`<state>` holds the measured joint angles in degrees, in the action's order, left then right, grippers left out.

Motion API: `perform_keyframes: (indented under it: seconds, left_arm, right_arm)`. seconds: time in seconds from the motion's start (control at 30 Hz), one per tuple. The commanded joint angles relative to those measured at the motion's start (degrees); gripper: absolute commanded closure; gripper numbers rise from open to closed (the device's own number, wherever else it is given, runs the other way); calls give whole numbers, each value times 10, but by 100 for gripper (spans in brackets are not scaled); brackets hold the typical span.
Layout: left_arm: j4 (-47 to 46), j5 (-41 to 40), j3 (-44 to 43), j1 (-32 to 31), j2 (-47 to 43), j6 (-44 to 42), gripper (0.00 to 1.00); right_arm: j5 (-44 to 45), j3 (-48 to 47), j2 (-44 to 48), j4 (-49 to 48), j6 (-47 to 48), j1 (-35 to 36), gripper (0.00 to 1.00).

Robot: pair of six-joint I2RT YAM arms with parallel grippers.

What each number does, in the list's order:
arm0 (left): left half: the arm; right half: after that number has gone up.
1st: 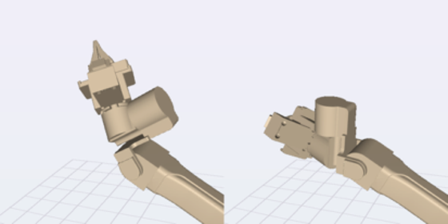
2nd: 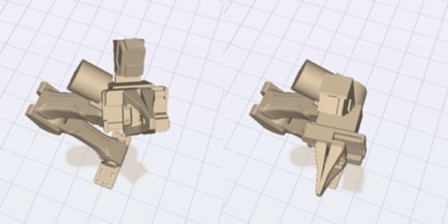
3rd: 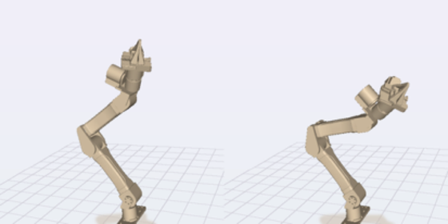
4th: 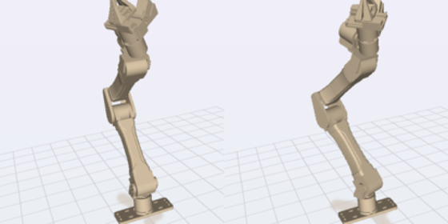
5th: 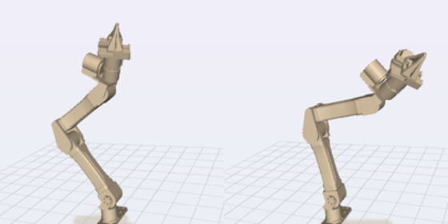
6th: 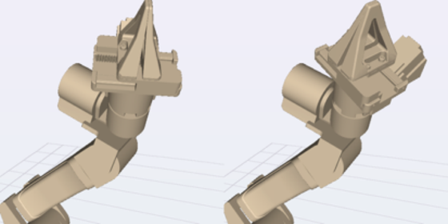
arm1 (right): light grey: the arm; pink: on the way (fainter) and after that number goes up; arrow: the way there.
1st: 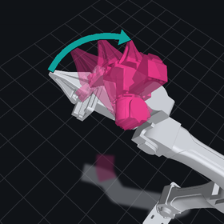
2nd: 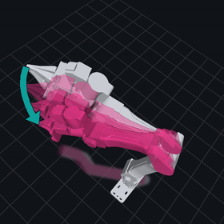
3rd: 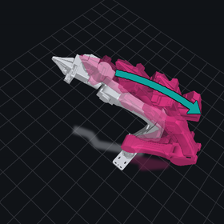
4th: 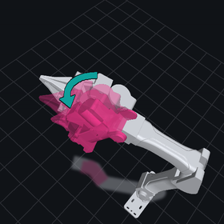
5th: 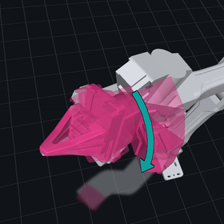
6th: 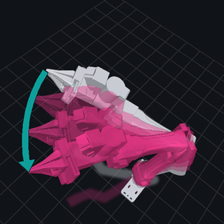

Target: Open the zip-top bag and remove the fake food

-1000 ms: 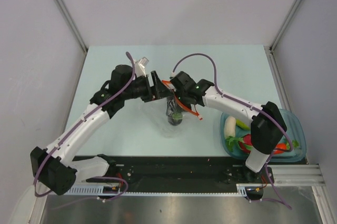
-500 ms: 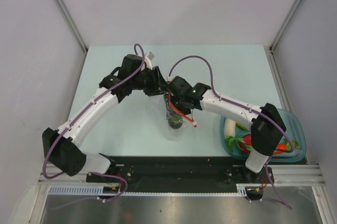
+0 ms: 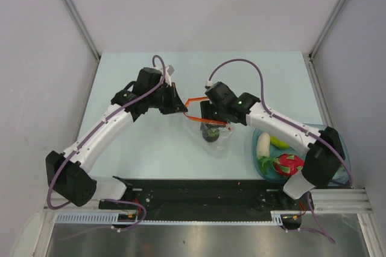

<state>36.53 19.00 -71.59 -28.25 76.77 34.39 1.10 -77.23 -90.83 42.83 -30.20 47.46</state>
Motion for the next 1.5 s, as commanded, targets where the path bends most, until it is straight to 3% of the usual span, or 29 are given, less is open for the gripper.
perform_keyframes:
  seconds: [0.0,0.2,0.4,0.57,0.83,1.0,1.23,1.47]
  left_arm:
    - [-31,10,30,-1,-46,-26,100]
    - [-119,36,71,-54,-76,41,100]
    - [-98,1,54,-118,-56,49,100]
    - [-66,-41,74,-124,-66,47,100]
    - [-67,-50,82,-142,-54,52,100]
    - [-45,-92,104,-145,-72,41,100]
    - [3,-111,31,-131,-58,-5,100]
    - [10,-37,-13,-130,-11,-20,100]
  right_arm:
    - [-6,4,55,-5,-18,-17,97]
    - [-36,-11,39,-40,-58,-24,98]
    - [-13,-51,-6,-29,-134,-31,98]
    - [-16,-105,-20,12,-159,-33,98]
    - [-44,-92,18,41,-185,-44,99]
    - [-115,-36,66,-19,-131,-48,99]
    - [-156,66,142,-66,-14,-34,100]
    - [-142,56,141,-92,51,-4,100]
